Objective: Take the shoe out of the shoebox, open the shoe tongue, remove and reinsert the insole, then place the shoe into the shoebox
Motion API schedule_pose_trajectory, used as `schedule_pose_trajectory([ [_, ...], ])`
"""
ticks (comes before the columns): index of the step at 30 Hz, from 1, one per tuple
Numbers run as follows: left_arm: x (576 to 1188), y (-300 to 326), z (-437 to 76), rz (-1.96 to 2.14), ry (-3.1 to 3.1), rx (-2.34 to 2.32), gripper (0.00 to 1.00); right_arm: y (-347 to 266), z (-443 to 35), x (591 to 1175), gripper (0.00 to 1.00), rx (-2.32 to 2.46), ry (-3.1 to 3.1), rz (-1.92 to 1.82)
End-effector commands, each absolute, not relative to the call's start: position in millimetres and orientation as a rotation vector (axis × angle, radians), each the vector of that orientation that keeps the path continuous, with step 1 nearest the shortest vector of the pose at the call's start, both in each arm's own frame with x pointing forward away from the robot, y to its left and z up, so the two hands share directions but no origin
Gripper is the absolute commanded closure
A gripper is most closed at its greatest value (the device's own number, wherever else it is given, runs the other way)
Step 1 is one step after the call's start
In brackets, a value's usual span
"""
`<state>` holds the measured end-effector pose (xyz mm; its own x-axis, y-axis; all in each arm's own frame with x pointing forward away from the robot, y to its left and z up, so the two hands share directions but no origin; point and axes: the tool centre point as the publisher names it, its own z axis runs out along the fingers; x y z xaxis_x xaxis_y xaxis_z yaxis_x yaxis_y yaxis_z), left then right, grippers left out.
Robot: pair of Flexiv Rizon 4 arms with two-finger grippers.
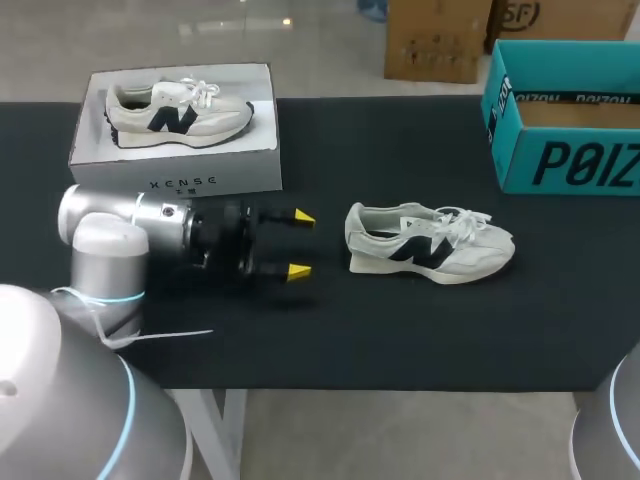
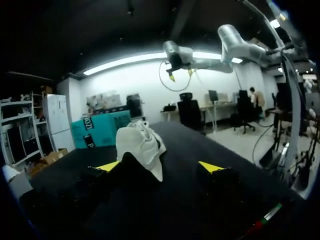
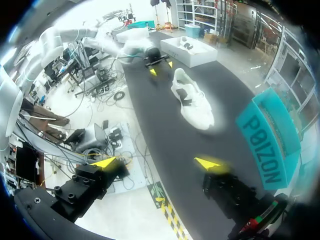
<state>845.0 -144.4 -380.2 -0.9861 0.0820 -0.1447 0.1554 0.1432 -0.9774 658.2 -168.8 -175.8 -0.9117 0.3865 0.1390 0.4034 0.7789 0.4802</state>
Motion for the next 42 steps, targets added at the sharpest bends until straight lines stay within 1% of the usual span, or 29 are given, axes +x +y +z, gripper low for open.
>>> schedule_pose_trajectory([
  [1,864,-151,-390,-2.005,2.376,0.253,0.0,-169,-177,658,0.0,-0.653,-2.933,-0.799],
  [16,908,-184,-438,-2.078,2.458,0.263,0.0,-169,-177,658,0.0,-0.653,-2.933,-0.799],
  [22,906,-201,-445,-2.101,2.465,0.269,0.0,-169,-177,658,0.0,-0.653,-2.933,-0.799],
  [42,890,-224,-455,-2.113,2.49,0.238,0.0,-169,-177,658,0.0,-0.653,-2.933,-0.799],
])
